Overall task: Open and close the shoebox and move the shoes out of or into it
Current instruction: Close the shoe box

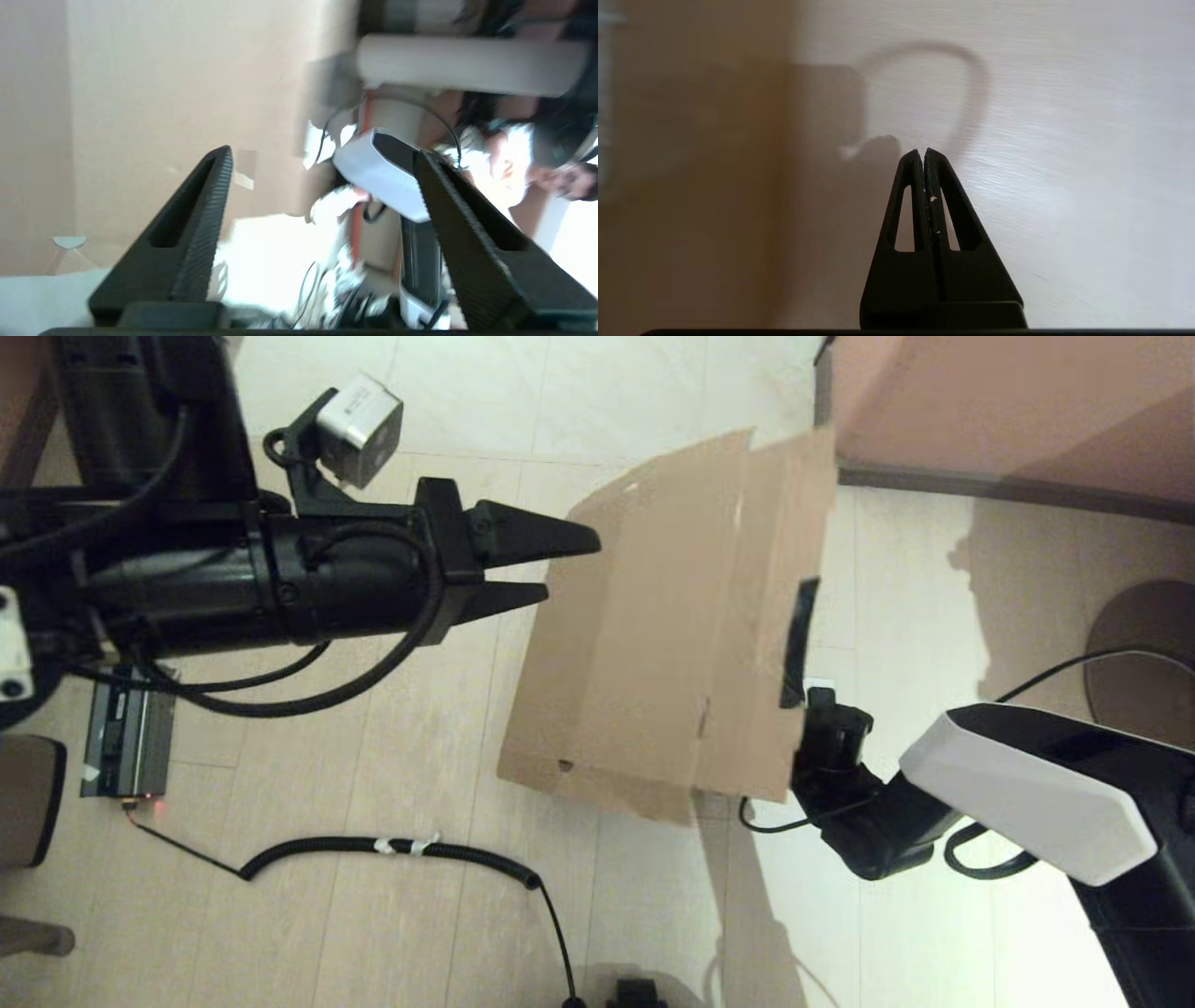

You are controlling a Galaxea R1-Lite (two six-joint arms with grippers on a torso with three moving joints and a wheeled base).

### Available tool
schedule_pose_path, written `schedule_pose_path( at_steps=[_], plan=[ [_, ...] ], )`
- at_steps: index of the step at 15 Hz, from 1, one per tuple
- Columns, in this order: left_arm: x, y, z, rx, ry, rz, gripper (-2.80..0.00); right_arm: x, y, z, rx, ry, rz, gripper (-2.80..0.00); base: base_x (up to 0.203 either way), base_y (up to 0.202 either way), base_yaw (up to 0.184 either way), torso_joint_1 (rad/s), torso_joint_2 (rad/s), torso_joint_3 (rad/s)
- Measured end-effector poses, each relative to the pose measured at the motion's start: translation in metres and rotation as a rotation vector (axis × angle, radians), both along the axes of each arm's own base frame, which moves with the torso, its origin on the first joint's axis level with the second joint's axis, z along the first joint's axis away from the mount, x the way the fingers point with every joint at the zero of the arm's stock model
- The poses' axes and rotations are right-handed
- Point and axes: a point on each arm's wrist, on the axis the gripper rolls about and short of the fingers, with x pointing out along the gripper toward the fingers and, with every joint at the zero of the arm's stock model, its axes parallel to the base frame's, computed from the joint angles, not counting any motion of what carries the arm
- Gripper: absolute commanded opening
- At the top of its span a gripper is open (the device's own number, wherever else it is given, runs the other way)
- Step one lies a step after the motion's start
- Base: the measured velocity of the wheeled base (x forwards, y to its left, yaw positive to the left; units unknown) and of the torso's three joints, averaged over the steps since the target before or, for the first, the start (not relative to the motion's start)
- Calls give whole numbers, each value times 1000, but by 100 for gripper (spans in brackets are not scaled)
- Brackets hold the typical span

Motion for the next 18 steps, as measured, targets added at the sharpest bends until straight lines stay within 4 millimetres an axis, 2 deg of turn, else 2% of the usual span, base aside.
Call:
schedule_pose_path(
  at_steps=[2, 5, 6, 7, 9, 11, 15, 18],
  plan=[
    [8, -9, -5, -11, 2, -7, 0, -22, -34, 20, -18, 26, -111, -280, 0, 0, 0, 0, 0, 0],
    [15, -8, -16, 12, 30, 28, 0, -68, -109, 49, -32, 71, -283, -280, 0, 0, 0, 0, 0, 0],
    [20, -5, -19, 21, 36, 65, 0, -80, -123, 58, -28, 69, -303, -280, 0, 0, 0, 0, 0, 0],
    [27, -3, -25, 32, 46, 109, 0, -86, -127, 66, -22, 51, -292, -280, 0, 0, 0, 0, 0, 0],
    [48, 12, -35, 70, 45, 214, 0, -83, -117, 81, 3, -8, -240, -280, 0, 0, 0, 0, 0, 0],
    [74, 32, -50, 111, 33, 297, 0, -71, -101, 83, 17, -45, -189, -280, 0, 0, 0, 0, 0, 0],
    [126, 59, -86, 122, -7, 401, 0, -43, -77, 68, 19, -66, -139, -280, 0, 0, 0, 0, 0, 0],
    [166, 61, -114, 91, -83, 435, 0, -27, -60, 62, 22, -84, -105, -280, 0, 0, 0, 0, 0, 0]
  ],
)
